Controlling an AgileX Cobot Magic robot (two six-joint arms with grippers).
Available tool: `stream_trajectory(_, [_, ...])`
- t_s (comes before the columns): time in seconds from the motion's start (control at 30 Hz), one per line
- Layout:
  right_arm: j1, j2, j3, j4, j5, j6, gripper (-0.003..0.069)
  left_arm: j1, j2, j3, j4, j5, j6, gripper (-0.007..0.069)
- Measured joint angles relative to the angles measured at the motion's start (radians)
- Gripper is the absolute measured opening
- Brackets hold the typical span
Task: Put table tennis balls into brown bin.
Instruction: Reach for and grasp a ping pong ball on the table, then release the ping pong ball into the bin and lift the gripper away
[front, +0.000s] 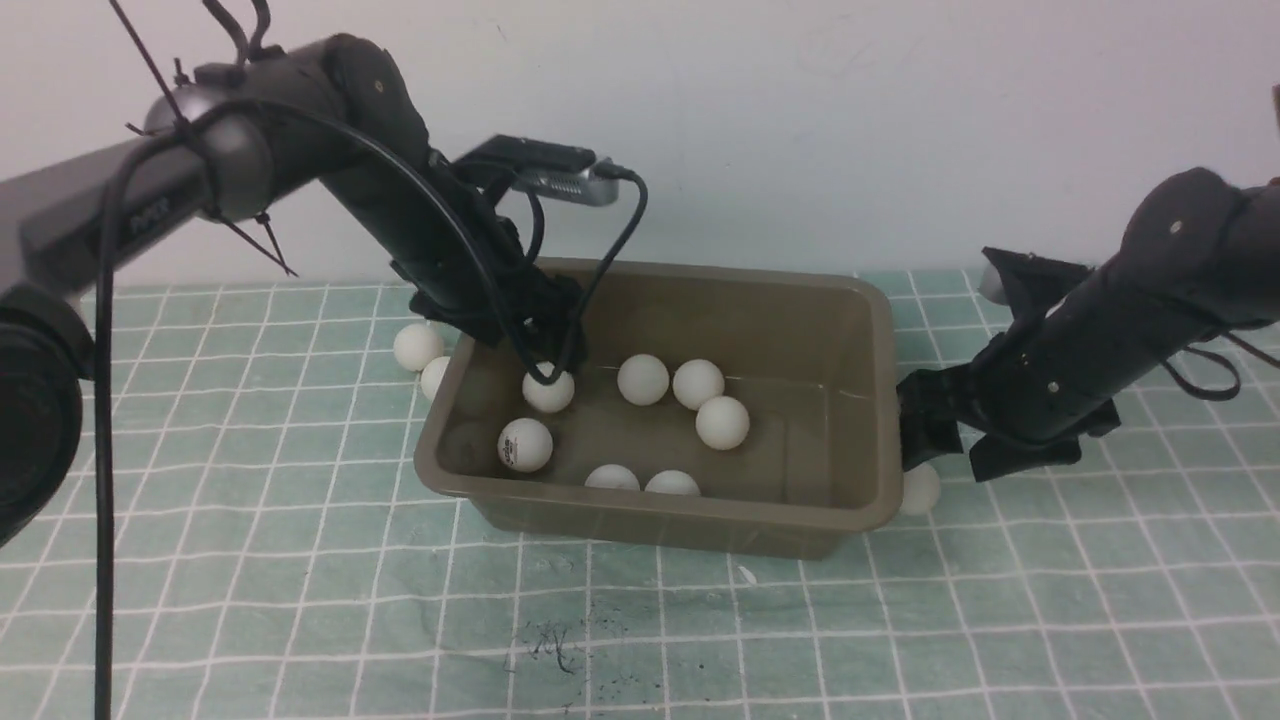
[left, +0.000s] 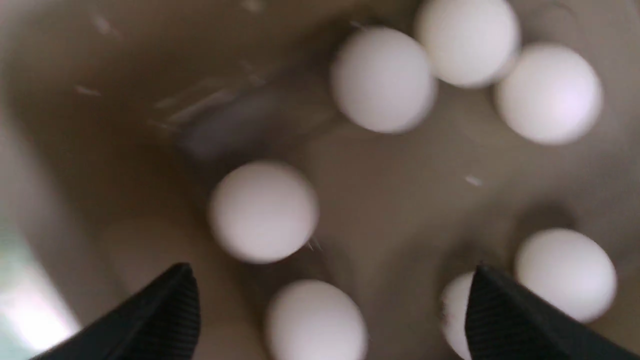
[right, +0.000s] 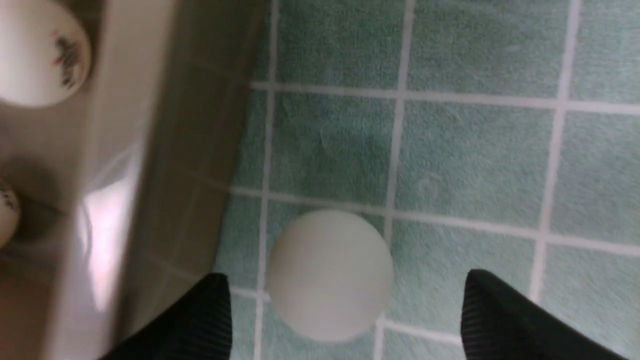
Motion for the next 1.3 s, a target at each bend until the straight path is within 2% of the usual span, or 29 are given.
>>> stream_trajectory(0.03, [0.000,0.004,0.000,0.003,-0.003,-0.001,0.0563,0.006,0.000,-0.013,0.028,-0.004,-0.023,0.0675])
stream_trajectory(0.13, [0.019,0.035,0.000,0.017,-0.027,-0.001,0.0568,0.069,-0.003,-0.065,0.225,-0.021,-0.173,0.0643])
stream_trajectory(0.23, [0.023,0.056,0.000,0.017,-0.039,-0.001,0.0547,0.130,0.004,-0.069,0.283,-0.045,-0.260,0.0597])
stream_trajectory(0.3, [0.023,0.061,0.000,0.011,-0.038,0.005,0.0497,0.158,0.019,-0.070,0.284,-0.050,-0.283,0.0578])
stream_trajectory(0.33, [0.023,0.060,-0.001,-0.013,-0.027,0.023,0.0369,0.178,0.043,-0.070,0.259,-0.063,-0.284,0.0553])
stream_trajectory(0.37, [0.023,0.057,-0.004,-0.024,-0.017,0.036,0.0341,0.181,0.053,-0.070,0.247,-0.065,-0.282,0.0549])
stream_trajectory(0.47, [0.025,0.011,-0.027,-0.142,0.055,0.111,0.0363,0.180,0.108,-0.070,0.172,-0.091,-0.240,0.0540])
stream_trajectory(0.57, [0.025,-0.060,-0.041,-0.192,0.088,0.142,0.0363,0.175,0.139,-0.070,0.127,-0.132,-0.218,0.0540])
stream_trajectory(0.73, [0.043,-0.221,-0.087,-0.144,0.096,0.126,0.0363,0.175,0.198,-0.070,0.087,-0.210,-0.206,0.0533])
stream_trajectory(0.83, [0.085,-0.237,-0.117,-0.098,0.075,0.069,0.0363,0.175,0.215,-0.072,0.074,-0.217,-0.213,0.0465])
stream_trajectory(0.9, [0.118,-0.222,-0.126,-0.073,0.055,0.041,0.0363,0.175,0.216,-0.074,0.074,-0.217,-0.217,0.0343])
stream_trajectory(0.97, [0.140,-0.205,-0.131,-0.059,0.038,0.030,0.0363,0.175,0.216,-0.080,0.078,-0.208,-0.219,0.0340])
stream_trajectory(1.07, [0.177,-0.145,-0.151,-0.041,0.012,0.022,0.0391,0.175,0.206,-0.114,0.124,-0.111,-0.219,0.0352])
stream_trajectory(1.17, [0.182,-0.077,-0.176,-0.039,0.000,0.022,0.0473,0.175,0.138,-0.174,0.168,0.015,-0.221,0.0352])
stream_trajectory(1.23, [0.182,-0.047,-0.184,-0.048,-0.001,0.022,0.0527,0.175,0.071,-0.211,0.160,0.076,-0.219,0.0352])
stream_trajectory(1.3, [0.182,-0.044,-0.189,-0.070,0.005,0.022,0.0547,0.171,0.017,-0.225,0.128,0.113,-0.206,0.0352])
